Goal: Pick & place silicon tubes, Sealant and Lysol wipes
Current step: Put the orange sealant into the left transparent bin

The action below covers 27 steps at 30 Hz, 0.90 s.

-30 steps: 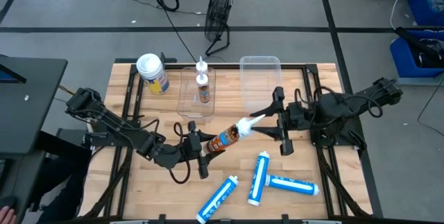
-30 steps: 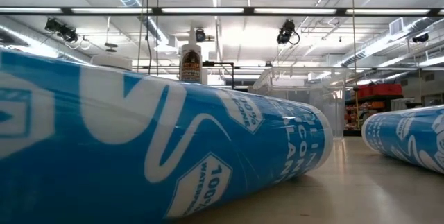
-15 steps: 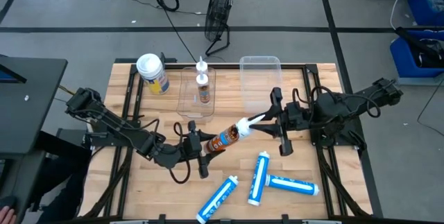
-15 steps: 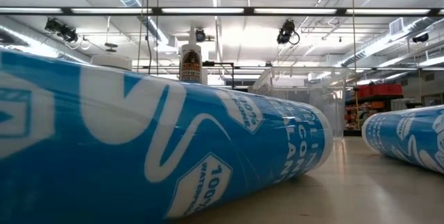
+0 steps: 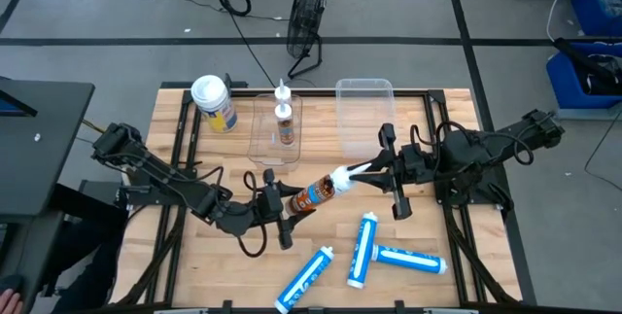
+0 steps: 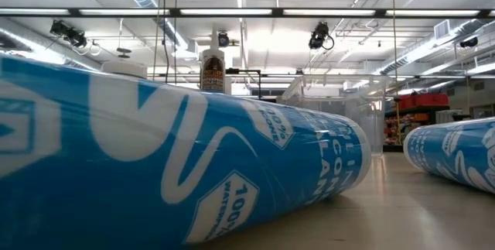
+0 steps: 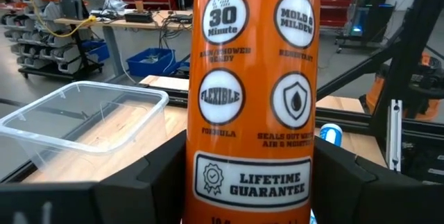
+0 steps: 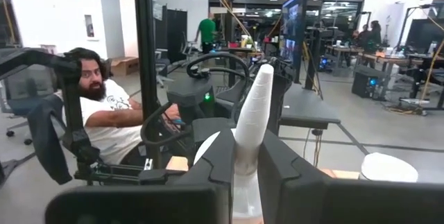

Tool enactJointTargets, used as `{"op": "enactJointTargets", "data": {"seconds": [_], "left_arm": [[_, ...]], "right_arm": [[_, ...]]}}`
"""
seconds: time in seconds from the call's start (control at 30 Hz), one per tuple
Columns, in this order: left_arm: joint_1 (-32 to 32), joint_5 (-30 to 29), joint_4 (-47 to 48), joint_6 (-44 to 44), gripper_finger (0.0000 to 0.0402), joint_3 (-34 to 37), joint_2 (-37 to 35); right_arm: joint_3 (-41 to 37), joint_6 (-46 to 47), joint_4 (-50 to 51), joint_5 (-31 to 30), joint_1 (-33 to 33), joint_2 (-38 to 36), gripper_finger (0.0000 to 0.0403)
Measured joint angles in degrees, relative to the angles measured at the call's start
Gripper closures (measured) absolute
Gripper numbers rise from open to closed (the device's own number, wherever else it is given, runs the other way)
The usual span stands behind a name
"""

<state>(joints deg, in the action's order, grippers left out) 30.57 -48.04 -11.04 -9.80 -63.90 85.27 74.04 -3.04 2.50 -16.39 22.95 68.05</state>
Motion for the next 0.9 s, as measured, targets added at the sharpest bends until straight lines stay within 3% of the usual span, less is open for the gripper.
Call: {"op": "enactJointTargets", "data": {"seconds": [0.37,0.9], "left_arm": [[0.0,-4.9,5.0,-1.6,0.0159,0.0,0.0],[0.5,-6.1,10.1,-5.9,0.015,-0.2,0.0]], "right_arm": [[-0.1,1.0,1.3,-0.2,-2.2,0.0,0.0377],[0.0,2.6,2.6,0.8,-4.3,0.0,0.0377]]}}
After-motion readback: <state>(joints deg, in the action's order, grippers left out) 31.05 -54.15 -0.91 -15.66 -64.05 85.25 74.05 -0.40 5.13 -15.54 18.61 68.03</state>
